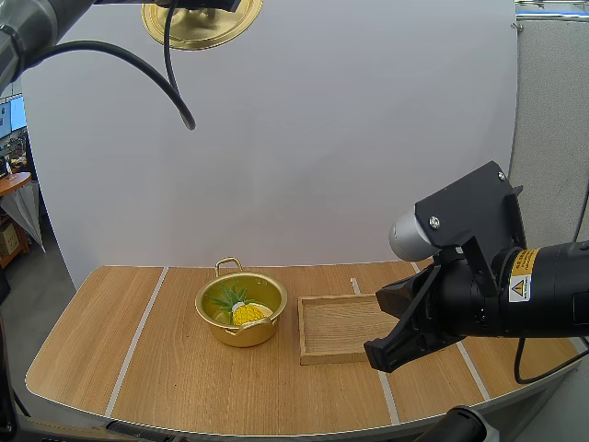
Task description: Open the pot, put the pineapple inside, and close it
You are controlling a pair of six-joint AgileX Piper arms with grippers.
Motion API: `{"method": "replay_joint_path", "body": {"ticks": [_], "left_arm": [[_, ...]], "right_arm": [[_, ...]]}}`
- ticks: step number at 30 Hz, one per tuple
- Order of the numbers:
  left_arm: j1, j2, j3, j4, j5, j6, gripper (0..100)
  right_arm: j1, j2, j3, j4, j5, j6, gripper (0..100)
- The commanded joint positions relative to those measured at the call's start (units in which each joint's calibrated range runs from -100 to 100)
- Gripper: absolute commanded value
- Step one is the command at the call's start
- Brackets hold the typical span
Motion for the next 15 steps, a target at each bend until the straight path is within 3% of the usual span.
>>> {"method": "replay_joint_path", "body": {"ticks": [1, 15], "left_arm": [[-0.08, -0.3, -0.5, 0.0, -2.0, -0.6, 0], [-0.08, -0.3, -0.5, -2.0, -2.0, -0.6, 0]], "right_arm": [[-0.2, -0.6, 0.1, 0.4, 0.0, 0.1, 0], [-0.2, -0.6, 0.1, 0.4, 0.0, 0.1, 0]]}}
